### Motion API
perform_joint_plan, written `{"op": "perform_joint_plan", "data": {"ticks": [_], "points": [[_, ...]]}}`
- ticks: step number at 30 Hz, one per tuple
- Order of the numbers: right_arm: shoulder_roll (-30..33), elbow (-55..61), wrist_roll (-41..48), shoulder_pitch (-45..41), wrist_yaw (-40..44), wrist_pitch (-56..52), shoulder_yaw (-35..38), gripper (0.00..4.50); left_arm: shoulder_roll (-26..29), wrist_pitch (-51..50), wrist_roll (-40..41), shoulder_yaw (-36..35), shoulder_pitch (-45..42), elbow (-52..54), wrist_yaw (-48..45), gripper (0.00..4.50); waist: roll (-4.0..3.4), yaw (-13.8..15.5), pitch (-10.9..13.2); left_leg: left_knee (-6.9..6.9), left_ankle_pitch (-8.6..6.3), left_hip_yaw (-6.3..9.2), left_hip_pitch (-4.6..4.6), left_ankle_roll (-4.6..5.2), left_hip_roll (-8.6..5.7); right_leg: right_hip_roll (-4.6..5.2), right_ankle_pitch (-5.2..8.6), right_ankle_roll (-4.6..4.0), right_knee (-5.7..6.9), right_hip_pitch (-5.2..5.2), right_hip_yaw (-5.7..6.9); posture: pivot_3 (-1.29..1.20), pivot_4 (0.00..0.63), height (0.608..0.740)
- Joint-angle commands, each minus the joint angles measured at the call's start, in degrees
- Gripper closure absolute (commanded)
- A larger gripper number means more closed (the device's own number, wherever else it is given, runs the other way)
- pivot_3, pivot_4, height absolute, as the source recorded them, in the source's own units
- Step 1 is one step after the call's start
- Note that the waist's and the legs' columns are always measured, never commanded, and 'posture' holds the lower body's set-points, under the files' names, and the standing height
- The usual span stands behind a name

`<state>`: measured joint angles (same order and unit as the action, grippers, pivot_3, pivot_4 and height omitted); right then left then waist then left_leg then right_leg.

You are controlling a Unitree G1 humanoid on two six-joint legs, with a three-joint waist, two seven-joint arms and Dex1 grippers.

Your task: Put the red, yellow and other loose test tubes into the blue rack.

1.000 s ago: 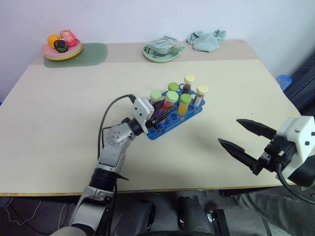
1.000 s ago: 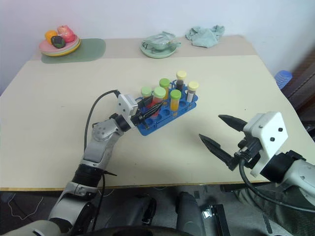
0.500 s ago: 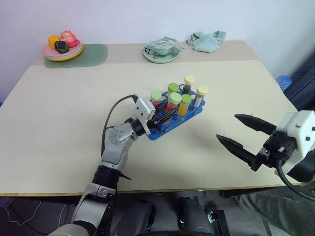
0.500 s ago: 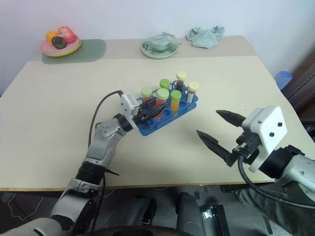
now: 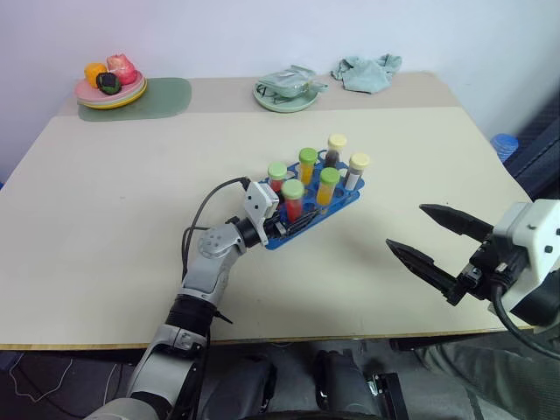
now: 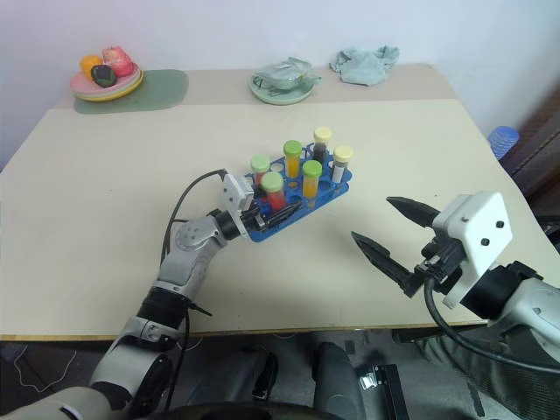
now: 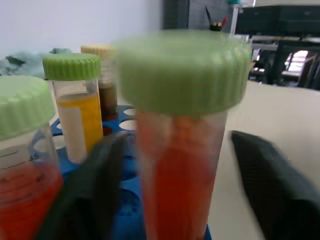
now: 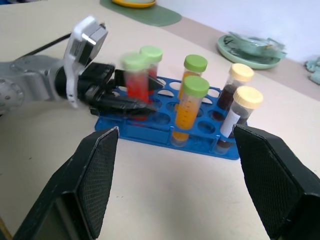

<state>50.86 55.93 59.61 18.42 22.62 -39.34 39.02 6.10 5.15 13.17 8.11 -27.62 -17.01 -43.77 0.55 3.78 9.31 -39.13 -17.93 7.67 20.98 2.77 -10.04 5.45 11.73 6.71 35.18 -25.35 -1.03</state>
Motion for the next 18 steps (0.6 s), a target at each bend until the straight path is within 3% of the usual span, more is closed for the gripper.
{"op": "perform_joint_plan", "data": {"ticks": [1,3,9,13,18], "points": [[-0.9,0.0,-1.4,0.5,1.5,2.1,0.3,0.77,1.7,0.3,0.4,-0.7,0.8,4.9,-0.4,0.39,-0.01,0.0,0.0,0.00,0.00,0.00,0.01,0.00,0.00,0.00,0.00,0.00,-0.01,0.00,0.00,0.00,0.150,0.740],[-1.2,-0.6,-2.2,0.6,2.6,2.6,-0.4,0.77,3.5,-7.0,7.7,-1.4,2.7,9.9,-5.6,0.39,-0.03,-0.2,0.0,0.00,0.00,0.00,0.01,0.00,0.00,0.00,0.00,0.00,-0.01,0.00,-0.01,0.00,0.150,0.740],[-2.6,-3.9,-5.9,-0.2,5.2,4.3,-5.0,0.77,13.6,-14.2,10.9,-5.3,10.1,21.2,-7.0,0.39,-0.07,-0.3,0.0,0.04,0.00,0.00,-0.01,-0.01,0.03,-0.05,0.00,-0.01,0.00,-0.02,-0.02,0.00,0.150,0.740],[-5.5,-7.1,-10.4,-0.8,5.9,6.8,-8.1,0.77,19.7,-14.5,13.2,-12.3,15.2,22.8,-6.8,0.39,-0.16,-0.1,0.0,0.08,-0.01,-0.01,-0.03,-0.02,0.07,-0.10,0.01,-0.02,0.00,-0.03,-0.03,0.00,0.150,0.740],[-7.4,-10.9,-14.4,-0.4,7.4,8.4,-9.6,0.77,29.8,-14.4,15.9,-20.4,21.5,22.4,-13.5,0.39,-0.16,-0.1,0.0,0.17,-0.03,-0.02,-0.03,-0.02,0.07,-0.13,0.01,-0.03,-0.04,-0.06,-0.02,0.00,0.150,0.740]]}}
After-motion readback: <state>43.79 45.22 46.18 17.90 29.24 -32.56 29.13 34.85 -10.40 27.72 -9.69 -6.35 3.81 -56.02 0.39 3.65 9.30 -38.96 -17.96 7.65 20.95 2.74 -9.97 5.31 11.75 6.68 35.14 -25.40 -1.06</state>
